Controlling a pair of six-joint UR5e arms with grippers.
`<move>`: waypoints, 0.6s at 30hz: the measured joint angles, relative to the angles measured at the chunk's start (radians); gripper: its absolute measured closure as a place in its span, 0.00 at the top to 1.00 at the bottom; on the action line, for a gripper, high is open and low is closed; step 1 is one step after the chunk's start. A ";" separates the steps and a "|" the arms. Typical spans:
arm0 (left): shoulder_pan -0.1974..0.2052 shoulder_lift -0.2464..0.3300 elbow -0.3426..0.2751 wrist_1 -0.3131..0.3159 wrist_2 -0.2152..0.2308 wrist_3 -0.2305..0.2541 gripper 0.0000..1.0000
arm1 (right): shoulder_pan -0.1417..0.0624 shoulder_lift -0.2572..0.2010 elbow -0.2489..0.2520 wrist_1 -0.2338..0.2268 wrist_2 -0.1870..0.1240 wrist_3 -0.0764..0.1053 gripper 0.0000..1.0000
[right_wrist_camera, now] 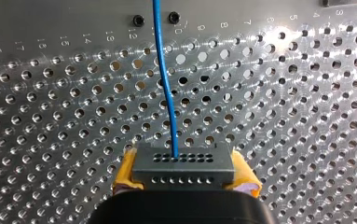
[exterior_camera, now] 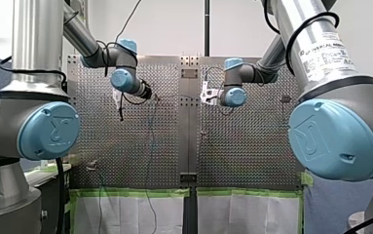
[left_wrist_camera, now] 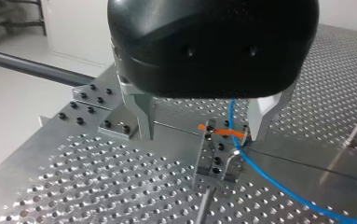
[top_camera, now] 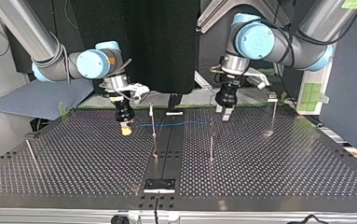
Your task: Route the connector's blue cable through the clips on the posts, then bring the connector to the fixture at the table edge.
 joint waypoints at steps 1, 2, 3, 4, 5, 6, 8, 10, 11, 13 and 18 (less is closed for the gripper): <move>-0.004 0.000 0.000 -0.007 -0.007 0.010 0.98 | 0.001 0.000 0.000 0.000 0.000 0.000 0.00; -0.006 0.000 0.000 -0.012 -0.011 0.018 0.98 | 0.001 0.000 0.000 0.000 0.000 0.000 0.00; -0.009 0.000 0.000 -0.015 -0.015 0.025 0.98 | 0.001 0.000 0.000 0.000 0.000 0.000 0.00; -0.012 0.000 0.000 -0.018 -0.021 0.036 0.98 | 0.002 0.000 0.000 0.000 0.000 0.000 0.00; -0.015 0.000 0.000 -0.020 -0.027 0.044 0.98 | 0.002 0.000 0.000 0.000 0.000 0.000 0.00; -0.018 0.000 0.000 -0.022 -0.034 0.052 0.98 | 0.002 0.000 0.000 0.000 0.000 0.000 0.00; -0.024 0.000 0.000 -0.024 -0.049 0.069 0.98 | 0.003 0.000 0.000 0.000 -0.001 0.000 0.00; -0.030 0.000 0.000 -0.024 -0.057 0.082 0.98 | 0.003 0.000 0.000 0.000 -0.002 0.000 0.00; -0.032 0.000 0.000 -0.023 -0.059 0.086 0.98 | 0.003 0.000 0.000 0.000 -0.002 0.000 0.00; -0.036 0.000 0.000 -0.023 -0.063 0.093 0.98 | 0.003 0.000 0.000 0.001 -0.003 0.000 0.00; -0.043 0.000 0.000 -0.021 -0.066 0.100 0.98 | 0.004 0.000 0.000 0.004 -0.004 0.000 0.00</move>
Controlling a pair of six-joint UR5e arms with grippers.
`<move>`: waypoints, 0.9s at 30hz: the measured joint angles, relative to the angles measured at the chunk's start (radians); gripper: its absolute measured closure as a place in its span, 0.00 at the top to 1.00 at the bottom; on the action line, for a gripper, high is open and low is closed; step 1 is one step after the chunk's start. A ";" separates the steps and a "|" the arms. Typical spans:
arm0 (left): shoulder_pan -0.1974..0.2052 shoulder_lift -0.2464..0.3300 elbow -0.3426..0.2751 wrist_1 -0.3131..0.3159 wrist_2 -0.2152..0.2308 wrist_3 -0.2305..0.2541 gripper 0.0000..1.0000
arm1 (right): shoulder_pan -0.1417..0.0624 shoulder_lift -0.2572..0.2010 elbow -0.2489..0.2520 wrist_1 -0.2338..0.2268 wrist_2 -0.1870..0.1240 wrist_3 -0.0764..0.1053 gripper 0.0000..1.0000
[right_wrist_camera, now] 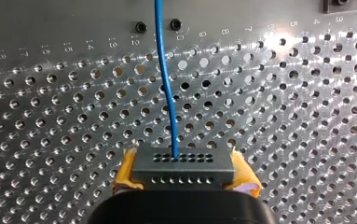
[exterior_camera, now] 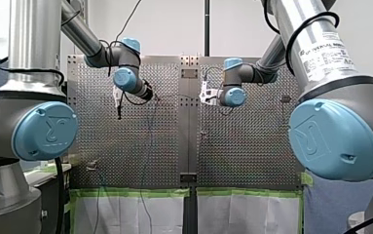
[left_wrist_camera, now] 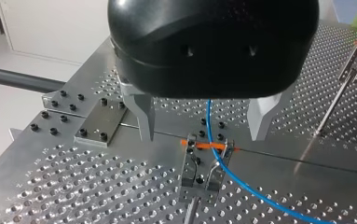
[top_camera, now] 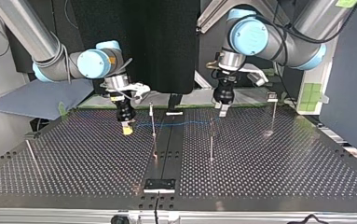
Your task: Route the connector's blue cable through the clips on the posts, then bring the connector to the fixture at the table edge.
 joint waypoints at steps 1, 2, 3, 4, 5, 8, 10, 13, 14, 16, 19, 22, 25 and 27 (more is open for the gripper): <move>-0.001 0.000 0.000 0.000 0.000 0.000 0.98 | 0.000 0.000 0.000 0.001 0.000 0.000 0.00; -0.002 0.000 0.000 0.000 -0.001 0.001 0.98 | 0.001 0.000 0.000 0.002 0.000 0.000 0.00; -0.003 0.000 0.000 0.000 -0.001 0.001 0.98 | 0.001 0.000 0.000 0.002 0.000 0.000 0.00; -0.005 0.000 0.000 0.001 -0.004 0.001 0.98 | 0.001 0.000 0.000 0.002 0.000 0.000 0.00; -0.005 0.000 0.000 0.001 -0.006 0.001 0.98 | 0.001 0.000 0.000 0.002 0.000 0.000 0.00; -0.007 0.000 0.000 0.000 -0.012 0.001 0.98 | 0.001 0.000 0.000 0.001 0.000 0.000 0.00; -0.008 0.000 0.000 0.000 -0.013 0.001 0.98 | 0.001 0.000 0.000 0.001 0.000 0.000 0.00; -0.009 0.000 0.000 0.000 -0.015 0.001 0.98 | 0.001 0.000 0.000 0.002 0.000 0.000 0.00; -0.009 0.000 0.000 0.000 -0.015 0.001 0.98 | 0.001 0.000 0.000 0.002 0.000 0.000 0.00; -0.010 0.000 0.000 0.000 -0.016 0.001 0.98 | 0.001 0.000 0.000 0.002 0.000 0.000 0.00; -0.010 0.000 0.000 0.001 -0.017 0.000 0.98 | 0.002 0.000 0.000 0.004 0.000 0.000 0.00; -0.011 0.000 0.000 0.001 -0.017 0.001 0.98 | 0.002 0.000 0.000 0.004 0.000 0.000 0.00; -0.012 0.000 0.000 0.002 -0.018 0.002 0.98 | 0.002 0.000 0.000 0.004 0.000 0.000 0.00; -0.014 0.000 0.000 0.005 -0.018 0.007 0.98 | 0.002 0.000 0.000 0.004 0.000 0.000 0.00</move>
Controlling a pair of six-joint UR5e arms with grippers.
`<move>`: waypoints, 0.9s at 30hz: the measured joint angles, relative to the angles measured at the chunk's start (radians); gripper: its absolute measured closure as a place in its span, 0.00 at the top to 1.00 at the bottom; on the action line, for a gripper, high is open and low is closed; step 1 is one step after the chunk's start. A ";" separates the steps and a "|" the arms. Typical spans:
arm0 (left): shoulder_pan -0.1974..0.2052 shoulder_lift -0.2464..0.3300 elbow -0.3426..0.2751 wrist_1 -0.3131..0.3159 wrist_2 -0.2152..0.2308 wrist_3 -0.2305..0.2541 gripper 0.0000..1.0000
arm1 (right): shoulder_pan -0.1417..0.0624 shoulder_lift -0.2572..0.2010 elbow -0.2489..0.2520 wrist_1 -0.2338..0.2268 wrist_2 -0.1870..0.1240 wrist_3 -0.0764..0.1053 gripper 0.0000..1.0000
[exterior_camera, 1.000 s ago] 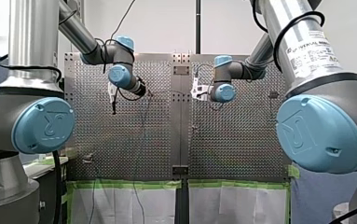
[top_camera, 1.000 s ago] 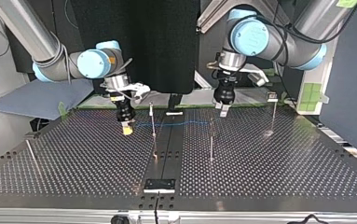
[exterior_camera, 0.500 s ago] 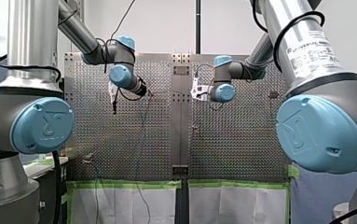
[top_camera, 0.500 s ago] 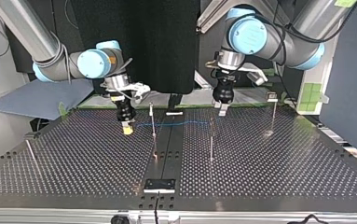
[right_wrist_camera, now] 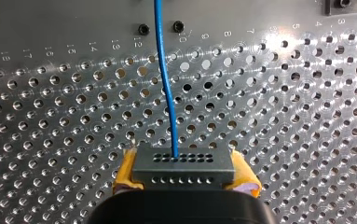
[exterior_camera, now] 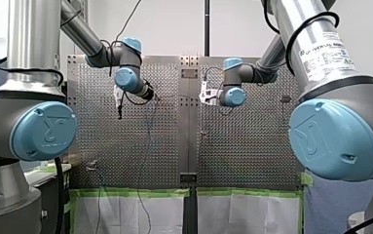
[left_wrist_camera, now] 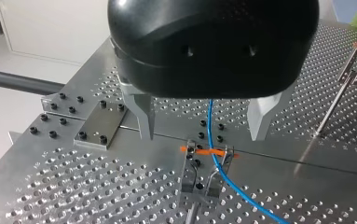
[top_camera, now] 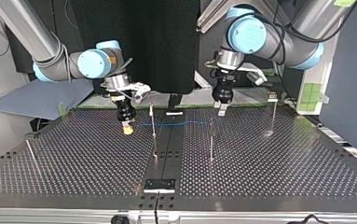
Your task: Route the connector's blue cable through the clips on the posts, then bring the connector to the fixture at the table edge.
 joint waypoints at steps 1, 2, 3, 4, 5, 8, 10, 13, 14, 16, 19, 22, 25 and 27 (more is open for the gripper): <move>-0.002 0.000 0.000 0.005 0.000 0.006 0.98 | 0.000 0.000 0.000 0.000 0.000 0.000 0.00; -0.004 -0.001 0.000 0.010 0.002 0.011 0.98 | 0.000 0.000 0.000 0.000 0.000 0.000 0.00; -0.008 -0.001 0.000 0.015 0.004 0.017 0.98 | 0.000 0.000 0.000 0.000 0.000 0.000 0.00; -0.013 -0.001 0.000 0.022 0.006 0.025 0.98 | 0.000 0.000 0.000 0.000 0.000 0.000 0.00; -0.017 -0.002 0.000 0.028 0.007 0.030 0.98 | 0.000 0.000 0.000 0.000 0.000 0.000 0.00; -0.028 -0.002 0.000 0.051 0.002 0.040 0.98 | 0.000 0.000 0.000 0.001 0.000 0.000 0.00; -0.036 -0.005 0.001 0.070 -0.001 0.041 0.98 | 0.000 0.000 0.000 0.002 0.002 0.000 0.00; -0.048 -0.018 0.008 0.096 -0.003 0.037 0.98 | 0.000 0.000 0.000 0.004 0.004 0.000 0.00; -0.051 -0.025 0.013 0.104 -0.003 0.034 0.98 | 0.000 0.000 0.000 0.004 0.004 0.000 0.00; -0.061 -0.041 0.027 0.122 -0.004 0.026 0.98 | 0.000 0.000 0.000 0.004 0.004 0.000 0.00; -0.075 -0.069 0.053 0.145 -0.009 0.020 0.98 | 0.000 0.000 0.000 0.004 0.004 0.000 0.00; -0.089 -0.096 0.080 0.157 -0.022 0.017 0.98 | 0.000 0.000 0.000 0.004 0.005 0.000 0.00; -0.102 -0.122 0.104 0.162 -0.032 0.013 0.98 | 0.000 0.000 0.000 0.002 0.004 0.000 0.00; -0.107 -0.135 0.117 0.159 -0.041 0.013 0.98 | 0.000 0.000 0.000 0.001 0.003 0.000 0.00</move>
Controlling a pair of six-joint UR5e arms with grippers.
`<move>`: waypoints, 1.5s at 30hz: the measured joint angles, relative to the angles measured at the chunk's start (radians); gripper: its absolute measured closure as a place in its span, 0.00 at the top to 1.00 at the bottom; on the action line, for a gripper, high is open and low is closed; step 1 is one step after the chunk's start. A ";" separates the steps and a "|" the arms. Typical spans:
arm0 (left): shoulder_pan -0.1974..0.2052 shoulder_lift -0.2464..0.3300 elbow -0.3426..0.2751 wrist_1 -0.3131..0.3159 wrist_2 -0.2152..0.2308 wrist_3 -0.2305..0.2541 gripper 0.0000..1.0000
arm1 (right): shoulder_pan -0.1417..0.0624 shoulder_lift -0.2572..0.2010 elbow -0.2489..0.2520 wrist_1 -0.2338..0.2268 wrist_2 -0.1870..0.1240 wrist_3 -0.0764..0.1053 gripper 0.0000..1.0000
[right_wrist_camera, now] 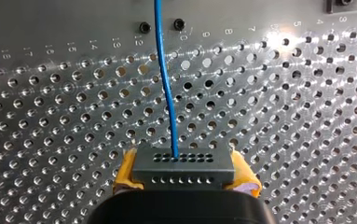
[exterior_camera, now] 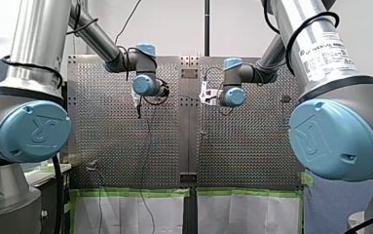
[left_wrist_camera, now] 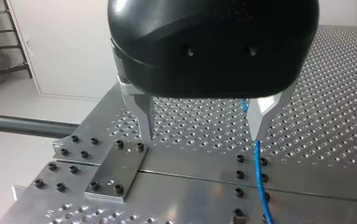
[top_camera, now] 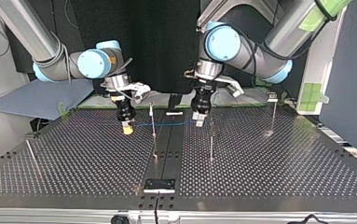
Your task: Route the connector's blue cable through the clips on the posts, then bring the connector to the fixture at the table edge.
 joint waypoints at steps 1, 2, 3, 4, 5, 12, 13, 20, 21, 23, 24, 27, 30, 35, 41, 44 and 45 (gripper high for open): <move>-0.003 -0.010 0.006 -0.002 -0.008 0.000 0.98 | 0.000 0.000 0.000 -0.001 0.000 0.000 0.00; -0.005 -0.018 0.009 -0.004 -0.014 0.001 0.98 | 0.000 0.000 0.000 -0.001 0.000 0.000 0.00; -0.007 -0.026 0.012 -0.005 -0.022 0.001 0.98 | 0.000 0.000 0.000 -0.001 0.000 0.000 0.00; -0.009 -0.036 0.014 -0.007 -0.031 0.002 0.98 | 0.000 0.000 0.000 -0.002 0.000 0.000 0.00; -0.011 -0.043 0.015 -0.009 -0.038 0.004 0.98 | 0.000 0.000 0.000 -0.003 0.000 0.000 0.00; -0.015 -0.089 0.022 -0.023 -0.091 0.021 0.98 | 0.000 0.000 0.000 -0.006 -0.001 0.000 0.00; -0.016 -0.091 0.028 -0.024 -0.095 0.022 0.98 | 0.000 0.000 0.000 -0.006 -0.001 0.000 0.00; -0.029 -0.094 0.066 -0.036 -0.112 0.020 0.98 | 0.000 0.000 0.000 -0.005 -0.002 0.000 0.00; -0.030 -0.094 0.069 -0.037 -0.113 0.019 0.98 | 0.000 0.000 0.000 -0.005 -0.002 0.000 0.00; -0.033 -0.095 0.072 -0.037 -0.116 0.016 0.98 | -0.001 0.000 0.000 -0.005 -0.002 0.000 0.00; -0.033 -0.095 0.073 -0.037 -0.117 0.014 0.98 | -0.001 0.000 0.000 -0.005 -0.002 0.000 0.00; -0.034 -0.101 0.078 -0.038 -0.118 0.010 0.98 | -0.001 0.000 0.000 -0.004 -0.003 0.000 0.00; -0.036 -0.122 0.097 -0.051 -0.123 0.008 0.98 | -0.001 0.000 0.000 -0.003 -0.003 0.000 0.00; -0.034 -0.147 0.134 -0.045 -0.141 -0.003 0.98 | 0.000 0.000 0.000 0.003 -0.003 0.000 0.00; -0.030 -0.150 0.159 -0.044 -0.162 -0.007 0.98 | 0.000 0.000 0.000 0.005 -0.002 0.000 0.00; -0.033 -0.150 0.162 -0.048 -0.162 -0.006 0.98 | 0.000 0.000 0.000 0.004 -0.002 0.000 0.00; -0.034 -0.150 0.162 -0.051 -0.161 -0.006 0.98 | -0.001 0.000 0.000 0.003 -0.003 0.000 0.00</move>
